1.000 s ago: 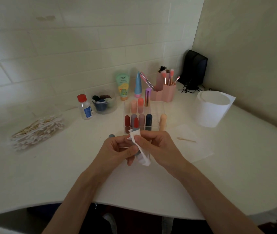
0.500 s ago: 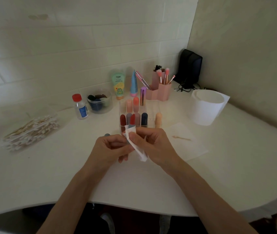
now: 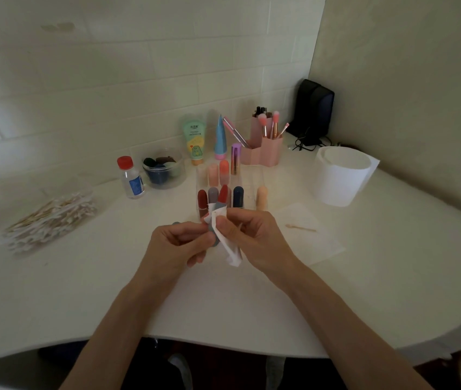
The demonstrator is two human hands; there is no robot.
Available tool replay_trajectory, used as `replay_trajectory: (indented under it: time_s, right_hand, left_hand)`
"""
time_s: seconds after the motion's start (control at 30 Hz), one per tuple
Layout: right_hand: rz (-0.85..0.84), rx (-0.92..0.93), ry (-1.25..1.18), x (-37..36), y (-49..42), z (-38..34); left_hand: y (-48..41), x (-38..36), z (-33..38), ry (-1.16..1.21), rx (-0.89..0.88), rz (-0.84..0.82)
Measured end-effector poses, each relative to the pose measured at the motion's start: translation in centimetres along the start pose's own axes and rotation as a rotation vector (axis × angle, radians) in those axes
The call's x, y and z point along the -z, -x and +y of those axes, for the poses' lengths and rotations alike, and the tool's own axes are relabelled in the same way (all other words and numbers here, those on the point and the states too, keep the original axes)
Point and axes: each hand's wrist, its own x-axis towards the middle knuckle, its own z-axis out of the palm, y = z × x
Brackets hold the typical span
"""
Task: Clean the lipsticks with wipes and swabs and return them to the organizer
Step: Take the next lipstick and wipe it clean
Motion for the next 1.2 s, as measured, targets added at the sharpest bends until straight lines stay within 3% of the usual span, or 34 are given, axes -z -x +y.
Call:
replay_trajectory:
  time_s: [0.1,0.23,0.3,0.77,0.9,1.0,1.2]
  right_hand:
    - [-0.013,-0.027,0.091,-0.1,0.0,0.3]
    - [0.012,-0.062,-0.142,0.3,0.5,-0.9]
    - [-0.002,-0.065,-0.199,0.6,0.6,-0.9]
    - [0.076,-0.040,-0.048,-0.6,0.4,-0.7]
    - [0.049,-0.074,-0.113,-0.2,0.4,-0.7]
    - [0.065,-0.113,-0.239,0.1,0.7,-1.1]
    - [0.084,-0.117,-0.187,-0.3,0.5,-1.3]
  left_hand:
    - [-0.1,0.0,-0.3,-0.050,0.004,0.041]
    - [0.0,-0.3,-0.4,0.053,0.109,-0.167]
    - [0.1,-0.6,-0.2,0.081,0.150,-0.181]
    - [-0.3,-0.1,-0.6,-0.194,-0.087,0.013]
    - [0.0,-0.6,-0.3,-0.084,0.070,-0.125]
    - [0.2,-0.6,-0.2,-0.044,0.068,-0.208]
    - [0.1,-0.5,0.3,-0.136,-0.082,-0.044]
